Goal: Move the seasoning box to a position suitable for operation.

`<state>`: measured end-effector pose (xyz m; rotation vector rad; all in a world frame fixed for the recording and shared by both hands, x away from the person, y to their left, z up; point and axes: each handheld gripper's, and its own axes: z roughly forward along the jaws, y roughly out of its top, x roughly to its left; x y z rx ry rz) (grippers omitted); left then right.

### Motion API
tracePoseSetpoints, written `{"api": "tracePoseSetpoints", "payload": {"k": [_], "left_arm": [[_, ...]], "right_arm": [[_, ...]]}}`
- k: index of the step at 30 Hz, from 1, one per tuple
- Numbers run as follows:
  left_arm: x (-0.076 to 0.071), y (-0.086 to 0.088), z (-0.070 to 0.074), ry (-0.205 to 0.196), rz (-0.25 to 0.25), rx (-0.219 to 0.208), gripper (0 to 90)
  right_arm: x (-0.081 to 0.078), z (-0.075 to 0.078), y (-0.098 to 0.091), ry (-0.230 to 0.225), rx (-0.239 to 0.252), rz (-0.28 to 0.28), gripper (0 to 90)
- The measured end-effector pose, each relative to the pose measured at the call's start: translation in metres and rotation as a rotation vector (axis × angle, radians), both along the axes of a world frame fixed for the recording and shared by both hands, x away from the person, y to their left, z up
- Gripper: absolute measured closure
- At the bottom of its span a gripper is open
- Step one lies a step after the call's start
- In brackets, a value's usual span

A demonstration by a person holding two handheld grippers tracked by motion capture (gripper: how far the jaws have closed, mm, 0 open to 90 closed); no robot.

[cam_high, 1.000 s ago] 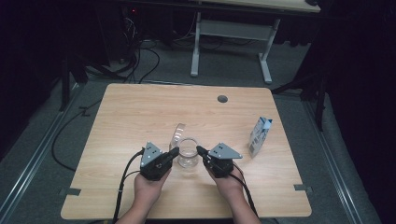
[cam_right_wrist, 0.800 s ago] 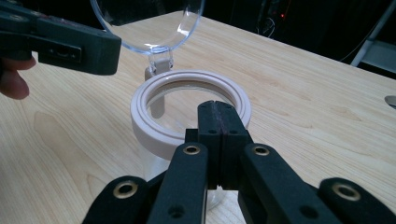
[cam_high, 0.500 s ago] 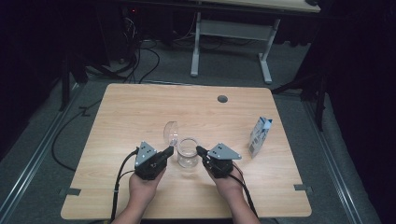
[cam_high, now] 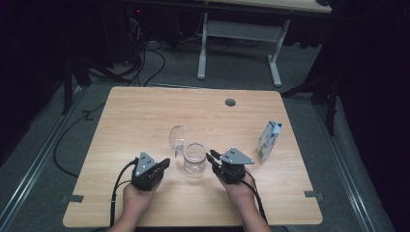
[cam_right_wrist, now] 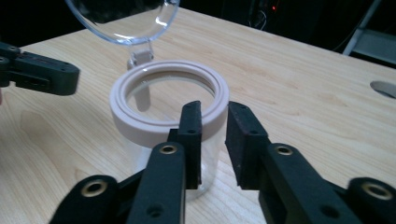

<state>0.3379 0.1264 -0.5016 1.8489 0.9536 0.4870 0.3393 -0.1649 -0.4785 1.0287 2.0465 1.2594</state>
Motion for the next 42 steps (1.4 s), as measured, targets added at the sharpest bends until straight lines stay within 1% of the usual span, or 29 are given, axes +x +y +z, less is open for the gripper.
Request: {"api": "tracePoseSetpoints", "payload": {"k": [2,3,6,9,10,11,13,14,15,17,18,20,22,23,25,26,28,29,30,33,34,35,37,38,42], "left_arm": [[0.002,0.008,-0.004,0.007,0.007,0.026,88.2],[0.003,0.013,-0.006,0.008,0.012,0.032,87.9],[0.005,0.026,-0.012,-0.002,0.023,0.058,87.2],[0.006,0.036,-0.015,-0.01,0.017,0.082,87.2],[0.006,0.038,-0.016,-0.012,0.013,0.083,87.2],[0.005,0.04,-0.017,-0.014,0.013,0.073,87.2],[0.005,0.045,-0.019,0.002,0.007,0.046,87.0],[0.005,0.046,-0.02,0.015,-0.001,0.04,86.7],[0.004,0.046,-0.021,0.02,-0.011,0.043,85.8],[0.002,0.049,-0.022,0.014,-0.005,0.049,83.9],[0.001,0.05,-0.023,0.016,-0.004,0.044,83.2],[0.002,0.051,-0.023,0.01,-0.006,0.038,81.9],[0.002,0.05,-0.021,-0.015,-0.007,0.052,80.9],[0.002,0.05,-0.02,-0.022,-0.004,0.05,80.6],[-0.001,0.052,-0.02,-0.025,0.006,0.043,79.2],[-0.002,0.053,-0.021,-0.03,0.016,0.051,78.6],[-0.005,0.054,-0.023,-0.039,0.033,0.082,78.4],[-0.007,0.055,-0.023,-0.039,0.042,0.089,78.3],[-0.008,0.056,-0.023,-0.041,0.049,0.083,78.3],[-0.011,0.056,-0.024,-0.055,0.06,0.076,76.5],[-0.011,0.055,-0.024,-0.056,0.063,0.068,75.7],[-0.011,0.054,-0.025,-0.051,0.06,0.063,75.2],[-0.011,0.051,-0.026,-0.052,0.05,0.074,75.0],[-0.011,0.049,-0.026,-0.053,0.042,0.081,75.0],[-0.012,0.046,-0.024,-0.056,0.019,0.08,73.4]], "right_arm": [[0.001,-0.002,-0.001,0.005,0.001,-0.009,72.4],[0.001,-0.003,-0.002,0.012,0.002,-0.016,71.3],[0.001,-0.006,-0.008,0.028,0.008,-0.03,67.6],[0.0,-0.01,-0.014,0.03,0.008,-0.043,65.2],[0.0,-0.012,-0.016,0.032,0.006,-0.052,64.8],[0.0,-0.013,-0.018,0.038,0.006,-0.063,64.7],[-0.001,-0.016,-0.022,0.043,0.009,-0.082,63.0],[-0.002,-0.016,-0.023,0.043,-0.005,-0.095,62.3],[-0.003,-0.016,-0.025,0.04,-0.01,-0.107,61.2],[-0.006,-0.015,-0.029,0.035,-0.002,-0.13,60.8],[-0.007,-0.015,-0.03,0.03,-0.002,-0.136,60.8],[-0.011,-0.015,-0.035,0.032,0.001,-0.149,61.5],[-0.015,-0.017,-0.04,0.033,-0.002,-0.153,61.3],[-0.017,-0.018,-0.042,0.031,-0.011,-0.161,60.5],[-0.02,-0.02,-0.048,0.026,-0.029,-0.18,60.1],[-0.021,-0.022,-0.052,0.029,-0.034,-0.187,59.9],[-0.024,-0.024,-0.059,0.038,-0.032,-0.194,60.0],[-0.026,-0.024,-0.062,0.034,-0.043,-0.203,59.9],[-0.028,-0.024,-0.065,0.034,-0.047,-0.214,59.9],[-0.032,-0.022,-0.078,0.026,-0.045,-0.245,59.2],[-0.032,-0.022,-0.083,0.026,-0.04,-0.254,59.1],[-0.033,-0.022,-0.088,0.028,-0.033,-0.264,58.5],[-0.034,-0.022,-0.096,0.031,-0.012,-0.288,57.5],[-0.035,-0.022,-0.1,0.031,-0.009,-0.299,56.6],[-0.035,-0.025,-0.108,0.039,-0.007,-0.319,55.9]]}}
